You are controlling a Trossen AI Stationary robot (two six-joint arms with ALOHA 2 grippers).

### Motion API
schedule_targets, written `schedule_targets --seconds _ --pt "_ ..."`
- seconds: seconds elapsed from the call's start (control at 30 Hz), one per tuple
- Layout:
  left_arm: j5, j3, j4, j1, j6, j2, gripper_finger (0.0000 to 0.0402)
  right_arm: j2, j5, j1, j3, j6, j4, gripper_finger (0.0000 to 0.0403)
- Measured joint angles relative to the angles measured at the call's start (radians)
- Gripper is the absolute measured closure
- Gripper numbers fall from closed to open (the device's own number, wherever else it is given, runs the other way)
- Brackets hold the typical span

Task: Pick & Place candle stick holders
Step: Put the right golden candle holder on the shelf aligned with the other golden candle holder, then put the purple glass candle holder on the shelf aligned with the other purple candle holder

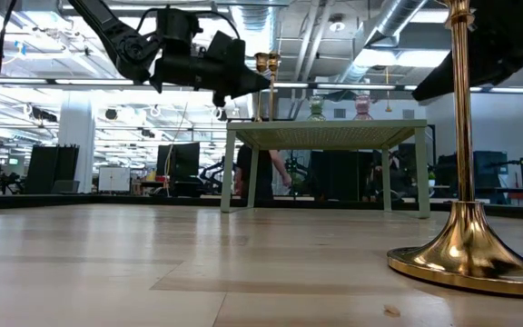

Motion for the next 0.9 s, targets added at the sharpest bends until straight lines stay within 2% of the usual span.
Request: schedule_targets --seconds 0.5,0.7,0.9 --pt "0.0 0.0 -0.023 -0.007 0.0 0.0 0.0213 0.0 0.0 -0.004 0.0 -0.002 -0.009 0.0403" --pt "0.0 0.0 -0.182 0.019 0.003 -0.055 0.0197 0.0 0.0 -0.003 0.0 -0.002 -0.008 0.0403" --pt "0.002 0.0 -0.384 0.032 0.033 -0.165 0.0211 0.0 -0.001 -0.003 0.0 -0.002 -0.012 0.0403"
